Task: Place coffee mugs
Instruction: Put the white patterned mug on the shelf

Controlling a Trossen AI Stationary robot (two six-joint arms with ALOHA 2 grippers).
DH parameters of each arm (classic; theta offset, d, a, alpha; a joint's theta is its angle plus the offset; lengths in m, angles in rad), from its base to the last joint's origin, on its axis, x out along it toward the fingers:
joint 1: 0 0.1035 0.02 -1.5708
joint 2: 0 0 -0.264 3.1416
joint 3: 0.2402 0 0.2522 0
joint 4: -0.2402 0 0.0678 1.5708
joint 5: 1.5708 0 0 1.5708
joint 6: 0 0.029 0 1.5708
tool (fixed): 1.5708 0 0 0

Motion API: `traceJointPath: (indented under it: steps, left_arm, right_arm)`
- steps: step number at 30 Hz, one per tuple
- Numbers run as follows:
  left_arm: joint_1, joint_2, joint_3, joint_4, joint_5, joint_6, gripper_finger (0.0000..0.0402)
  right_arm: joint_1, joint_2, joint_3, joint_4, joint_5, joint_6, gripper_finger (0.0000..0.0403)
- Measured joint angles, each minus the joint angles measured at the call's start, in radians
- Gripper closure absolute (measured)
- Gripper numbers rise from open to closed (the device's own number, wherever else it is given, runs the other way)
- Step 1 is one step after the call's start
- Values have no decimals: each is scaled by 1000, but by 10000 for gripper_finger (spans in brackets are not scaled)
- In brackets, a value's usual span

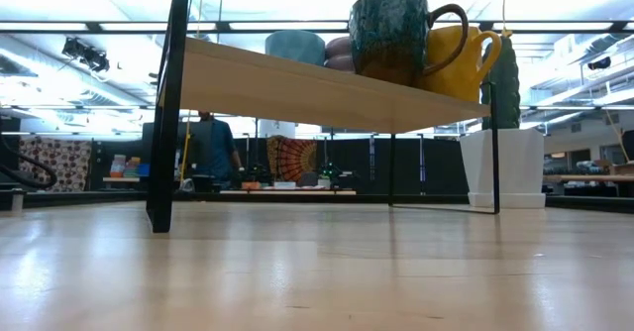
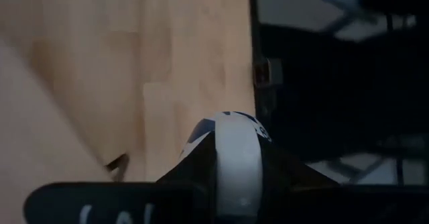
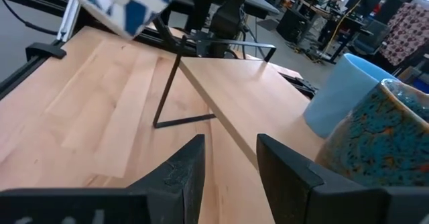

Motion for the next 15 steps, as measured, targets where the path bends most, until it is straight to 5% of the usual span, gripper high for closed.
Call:
traceJointPath:
  steps: [15]
  left_arm:
    - [323, 0, 119, -232, -92, -122, 338]
  right_arm:
    - [0, 0, 0, 2, -8, 2, 263]
